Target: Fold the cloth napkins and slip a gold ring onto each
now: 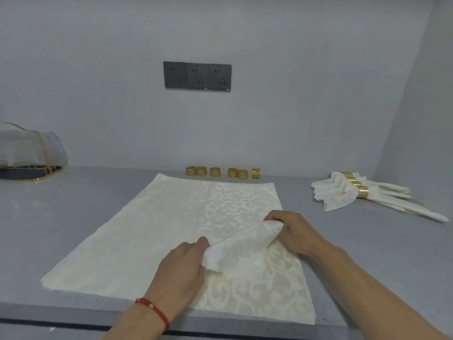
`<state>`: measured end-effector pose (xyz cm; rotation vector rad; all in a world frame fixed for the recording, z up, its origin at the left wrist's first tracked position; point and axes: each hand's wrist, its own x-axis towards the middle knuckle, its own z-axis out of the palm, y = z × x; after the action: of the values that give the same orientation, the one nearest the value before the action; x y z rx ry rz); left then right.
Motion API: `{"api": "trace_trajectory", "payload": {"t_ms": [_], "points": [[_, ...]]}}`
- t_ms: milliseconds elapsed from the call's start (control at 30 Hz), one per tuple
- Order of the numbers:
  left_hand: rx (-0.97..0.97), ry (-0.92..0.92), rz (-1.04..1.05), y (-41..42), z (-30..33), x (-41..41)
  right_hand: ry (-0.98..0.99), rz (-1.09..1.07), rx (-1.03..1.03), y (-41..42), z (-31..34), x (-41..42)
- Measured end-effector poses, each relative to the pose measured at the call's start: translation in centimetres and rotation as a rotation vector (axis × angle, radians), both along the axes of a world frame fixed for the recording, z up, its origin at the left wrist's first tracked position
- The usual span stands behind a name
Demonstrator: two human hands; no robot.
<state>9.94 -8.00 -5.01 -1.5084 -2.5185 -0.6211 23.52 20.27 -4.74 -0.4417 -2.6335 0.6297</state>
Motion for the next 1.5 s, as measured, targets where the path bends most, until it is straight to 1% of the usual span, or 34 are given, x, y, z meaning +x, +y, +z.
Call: {"api": "trace_trajectory", "payload": {"t_ms": [33, 100, 167, 233, 333, 400, 500, 567, 633, 700, 733, 800, 867, 933, 1000, 1067, 1133, 1200, 1267, 1300, 1367, 1467, 1500], "points": [[-0.01, 0.019, 0.003, 0.4, 0.3, 0.6, -0.007, -0.01, 0.006, 0.2, 0.5, 0.8], [-0.013, -0.006, -0.017, 1.2, 0.6, 1.3, -0.088, -0.038, 0.036, 0.5, 1.5, 3.0], [-0.027, -0.063, -0.067, 1.8, 0.7, 1.7, -0.186, -0.055, 0.081, 0.5, 2.4, 6.1], [-0.039, -0.111, -0.14, 1.8, 0.9, 2.2, -0.238, -0.066, 0.092, -0.2, 2.9, 9.1], [-0.002, -0.212, -0.225, 0.9, 1.6, 2.7, -0.246, -0.032, 0.07, -3.0, 3.6, 11.8], [0.058, -0.283, -0.263, -0.1, 2.4, 2.5, -0.186, 0.034, -0.013, -5.8, 4.2, 12.1], [0.011, -0.387, -0.291, -1.4, 3.5, 1.5, -0.092, 0.118, -0.224, -9.4, 5.3, 11.2], [-0.063, -0.495, -0.29, -2.0, 3.7, -0.1, -0.052, 0.11, -0.322, -10.4, 5.9, 10.2], [-0.135, -0.585, -0.361, -2.4, 4.1, -1.7, -0.051, 0.102, -0.385, -10.3, 6.1, 9.2], [-0.177, -0.596, -0.385, -2.2, 4.3, -3.0, -0.091, 0.079, -0.466, -9.7, 5.8, 8.1], [-0.164, -0.578, -0.371, -1.8, 4.5, -3.5, -0.091, 0.062, -0.5, -9.3, 5.5, 7.4], [-0.106, -0.562, -0.356, -0.3, 4.7, -4.8, -0.011, 0.021, -0.467, -8.5, 4.7, 5.4], [-0.099, -0.612, -0.349, 1.7, 4.7, -7.0, 0.082, -0.045, -0.387, -7.2, 4.0, 2.3], [-0.114, -0.66, -0.287, 3.9, 4.5, -9.6, 0.1, -0.115, -0.362, -5.0, 3.2, -1.1], [-0.126, -0.62, -0.185, 6.5, 4.3, -11.9, 0.063, -0.197, -0.375, -2.7, 2.8, -4.0], [-0.116, -0.509, -0.096, 9.2, 4.2, -13.4, -0.029, -0.283, -0.391, -1.0, 2.8, -6.4], [-0.136, -0.323, 0.01, 11.9, 3.6, -14.6, -0.112, -0.35, -0.352, 0.7, 2.5, -9.0], [-0.201, -0.104, 0.138, 14.1, 2.7, -15.2, -0.165, -0.453, -0.283, 2.3, 1.7, -11.3], [-0.249, 0.028, 0.211, 15.7, 1.8, -15.6, -0.232, -0.55, -0.151, 3.4, 0.9, -13.1], [-0.258, 0.036, 0.228, 16.2, 1.2, -15.9, -0.259, -0.582, -0.06, 3.8, 0.6, -13.6], [-0.244, -0.009, 0.261, 17.1, 0.2, -16.3, -0.283, -0.622, 0.095, 4.4, 0.3, -14.4], [-0.214, -0.052, 0.309, 17.6, -0.3, -16.5, -0.314, -0.636, 0.224, 4.4, 0.3, -14.6], [-0.213, -0.078, 0.328, 17.6, -0.2, -16.5, -0.323, -0.618, 0.3, 4.4, 0.1, -14.7]]}}
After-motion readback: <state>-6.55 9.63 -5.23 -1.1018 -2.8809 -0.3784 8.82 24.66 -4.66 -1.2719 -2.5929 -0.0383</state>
